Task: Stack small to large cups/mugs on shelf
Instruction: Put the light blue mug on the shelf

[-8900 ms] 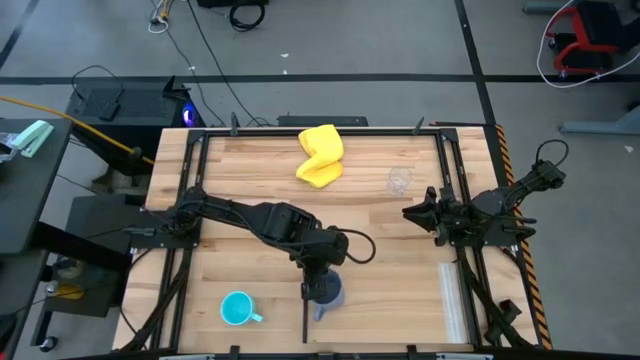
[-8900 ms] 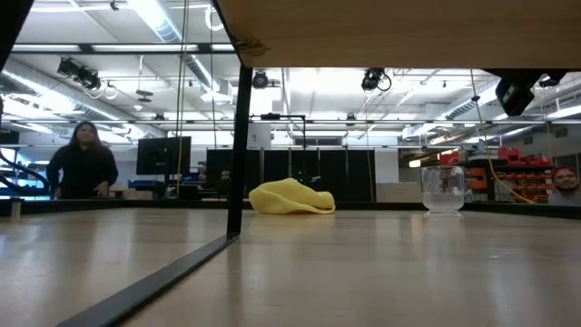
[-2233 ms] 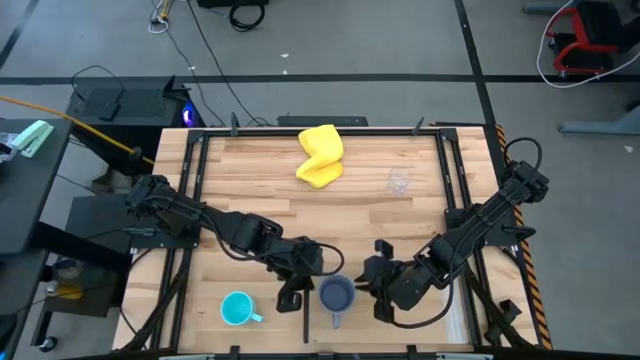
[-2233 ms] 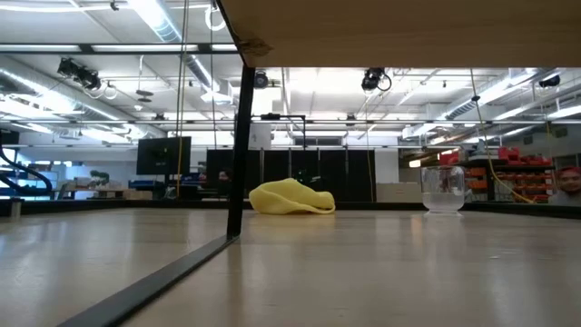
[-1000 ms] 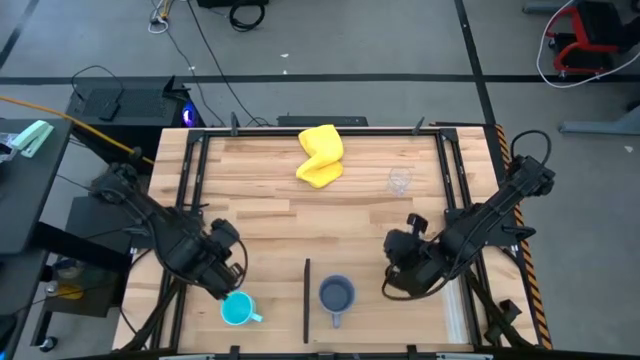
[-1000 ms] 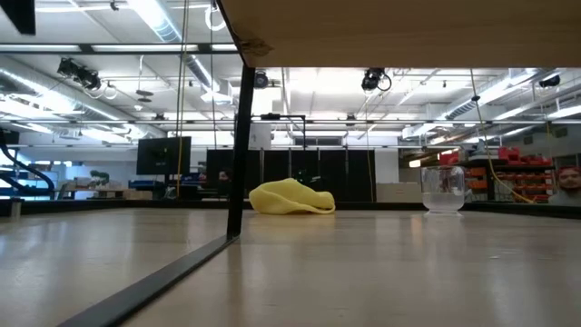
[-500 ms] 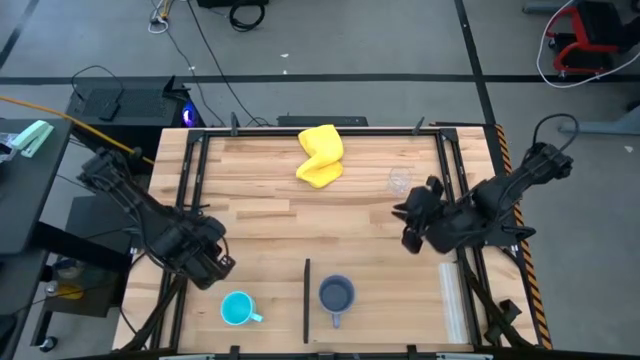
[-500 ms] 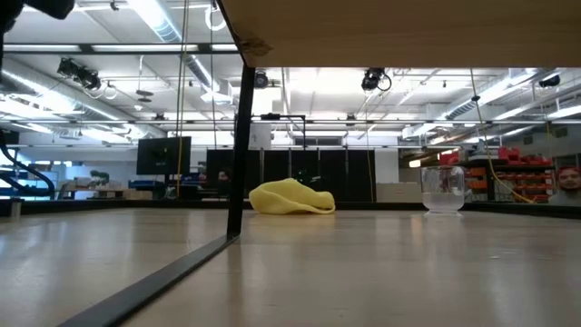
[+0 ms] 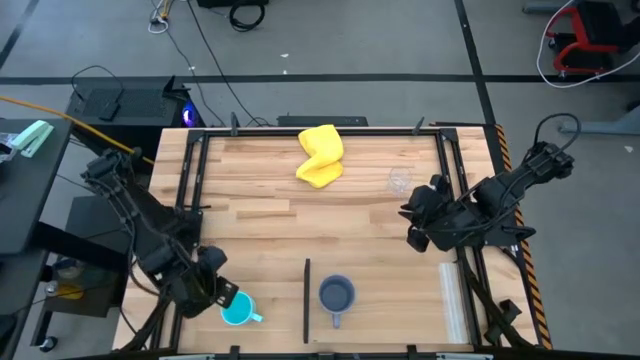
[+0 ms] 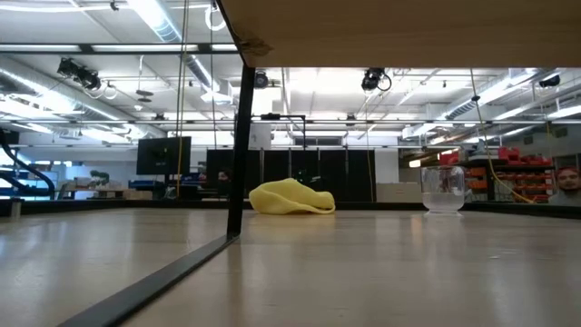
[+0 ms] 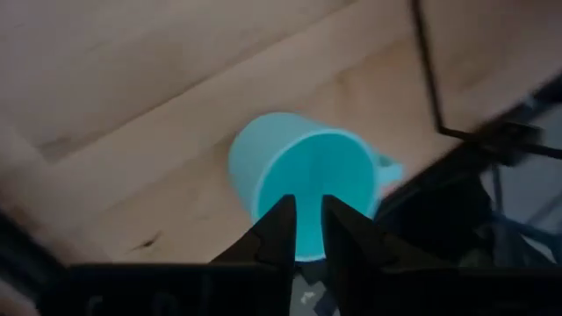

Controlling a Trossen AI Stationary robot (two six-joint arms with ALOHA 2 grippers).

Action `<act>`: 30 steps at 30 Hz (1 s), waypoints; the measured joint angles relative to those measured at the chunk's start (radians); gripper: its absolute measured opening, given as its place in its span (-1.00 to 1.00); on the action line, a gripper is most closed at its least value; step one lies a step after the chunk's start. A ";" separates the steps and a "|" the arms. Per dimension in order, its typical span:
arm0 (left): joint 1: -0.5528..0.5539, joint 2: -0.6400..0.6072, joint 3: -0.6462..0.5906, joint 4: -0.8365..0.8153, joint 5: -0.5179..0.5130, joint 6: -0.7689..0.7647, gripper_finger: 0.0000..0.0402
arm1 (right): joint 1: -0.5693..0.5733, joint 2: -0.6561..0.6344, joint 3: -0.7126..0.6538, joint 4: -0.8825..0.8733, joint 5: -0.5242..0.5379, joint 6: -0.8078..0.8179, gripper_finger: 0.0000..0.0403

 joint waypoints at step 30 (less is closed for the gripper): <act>-0.028 0.156 0.000 -0.036 0.044 -0.125 -0.42 | 0.000 0.040 0.000 -0.003 -0.010 -0.059 -0.62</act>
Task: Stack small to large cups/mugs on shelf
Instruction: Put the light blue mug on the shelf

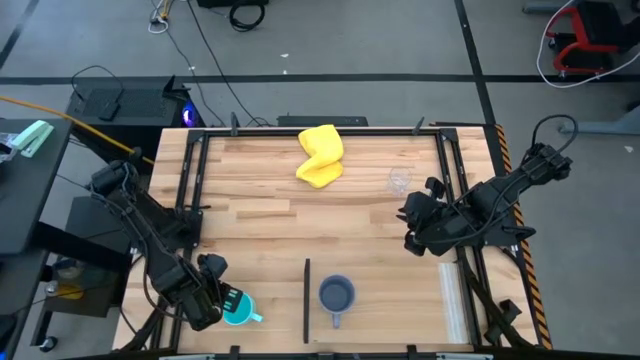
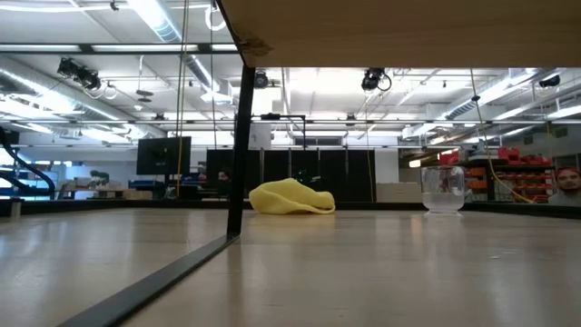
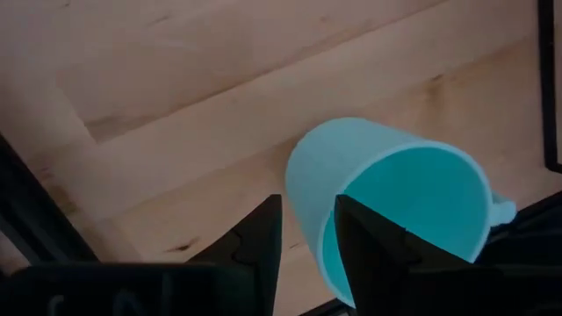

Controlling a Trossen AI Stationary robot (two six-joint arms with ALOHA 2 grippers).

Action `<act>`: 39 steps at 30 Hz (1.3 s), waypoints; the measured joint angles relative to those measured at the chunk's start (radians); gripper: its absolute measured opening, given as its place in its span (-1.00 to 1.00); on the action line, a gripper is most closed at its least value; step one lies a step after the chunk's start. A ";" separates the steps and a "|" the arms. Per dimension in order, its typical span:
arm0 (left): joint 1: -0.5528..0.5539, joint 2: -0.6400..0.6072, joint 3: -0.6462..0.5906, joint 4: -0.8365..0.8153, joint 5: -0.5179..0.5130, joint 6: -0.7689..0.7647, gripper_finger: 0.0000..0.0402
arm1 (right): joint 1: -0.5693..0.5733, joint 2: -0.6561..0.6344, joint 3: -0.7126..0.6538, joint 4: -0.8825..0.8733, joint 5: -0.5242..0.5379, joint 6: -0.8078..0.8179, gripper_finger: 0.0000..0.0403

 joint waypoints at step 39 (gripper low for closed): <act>0.017 -0.002 -0.001 0.192 -0.070 0.126 -0.34 | 0.000 0.000 0.000 0.001 0.000 0.006 -0.62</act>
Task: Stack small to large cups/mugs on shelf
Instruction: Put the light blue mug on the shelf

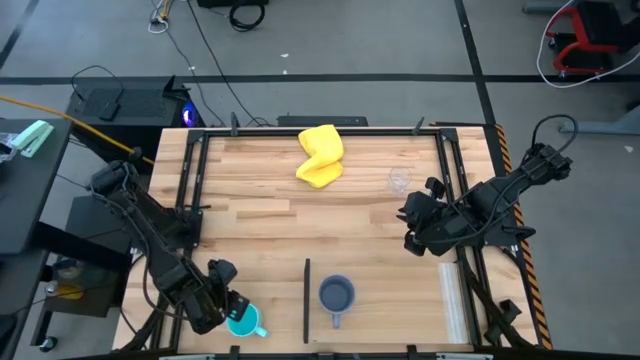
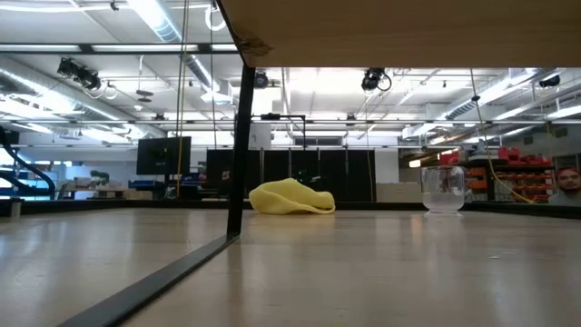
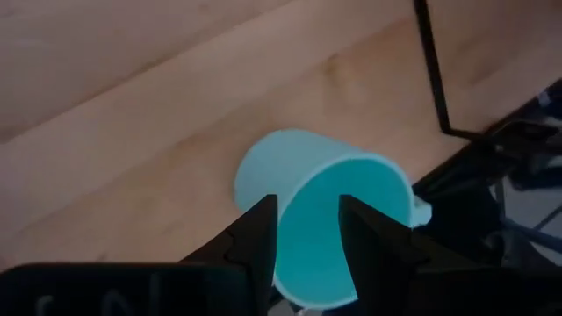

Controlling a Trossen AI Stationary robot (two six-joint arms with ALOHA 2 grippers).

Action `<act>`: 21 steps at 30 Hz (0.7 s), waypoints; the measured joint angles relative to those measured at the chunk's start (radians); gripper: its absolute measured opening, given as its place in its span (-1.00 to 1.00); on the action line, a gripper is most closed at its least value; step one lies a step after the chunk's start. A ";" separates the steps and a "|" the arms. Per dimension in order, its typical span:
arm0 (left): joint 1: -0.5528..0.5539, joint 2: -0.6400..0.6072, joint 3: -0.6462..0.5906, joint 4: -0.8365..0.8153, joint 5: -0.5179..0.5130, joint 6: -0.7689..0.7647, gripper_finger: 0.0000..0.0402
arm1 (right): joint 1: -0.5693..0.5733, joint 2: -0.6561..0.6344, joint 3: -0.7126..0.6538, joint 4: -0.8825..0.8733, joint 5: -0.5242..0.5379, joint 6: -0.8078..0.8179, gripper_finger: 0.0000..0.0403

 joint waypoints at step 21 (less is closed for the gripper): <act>0.012 0.098 0.001 0.000 0.129 0.004 -0.44 | 0.000 0.000 0.000 0.000 0.000 0.009 -0.62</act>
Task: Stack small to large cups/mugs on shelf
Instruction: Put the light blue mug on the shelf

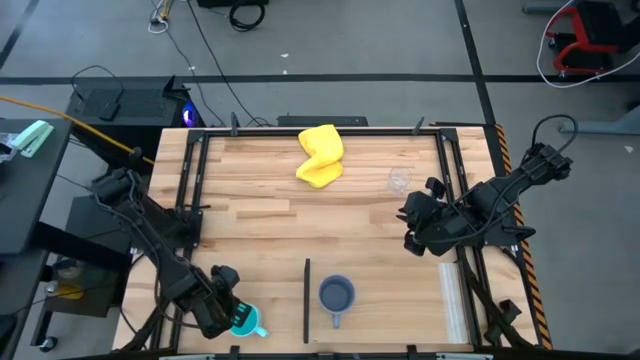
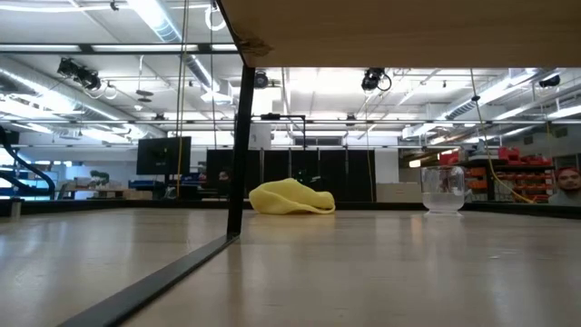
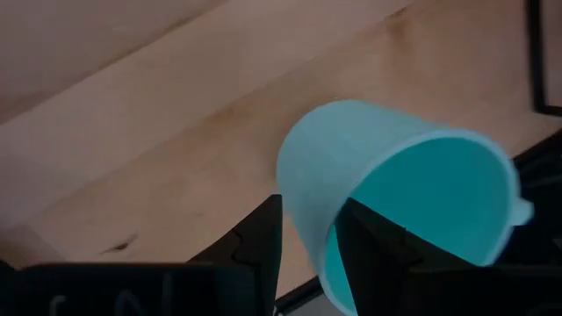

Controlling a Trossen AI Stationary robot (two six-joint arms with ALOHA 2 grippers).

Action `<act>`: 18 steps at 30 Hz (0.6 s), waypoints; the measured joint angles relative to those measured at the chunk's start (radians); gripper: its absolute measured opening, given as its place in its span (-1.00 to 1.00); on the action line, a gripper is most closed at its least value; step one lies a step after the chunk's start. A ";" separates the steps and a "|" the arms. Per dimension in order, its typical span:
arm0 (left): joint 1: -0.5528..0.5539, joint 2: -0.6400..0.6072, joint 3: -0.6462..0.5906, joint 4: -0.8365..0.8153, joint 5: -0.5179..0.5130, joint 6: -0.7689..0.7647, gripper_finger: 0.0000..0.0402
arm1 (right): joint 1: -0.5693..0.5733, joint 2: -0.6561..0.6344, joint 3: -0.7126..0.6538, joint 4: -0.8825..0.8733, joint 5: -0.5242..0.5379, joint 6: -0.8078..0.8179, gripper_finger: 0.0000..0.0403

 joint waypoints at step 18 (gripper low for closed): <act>0.134 0.020 -0.001 -0.021 0.064 0.280 -0.93 | 0.000 0.000 0.000 0.000 0.000 -0.001 -0.62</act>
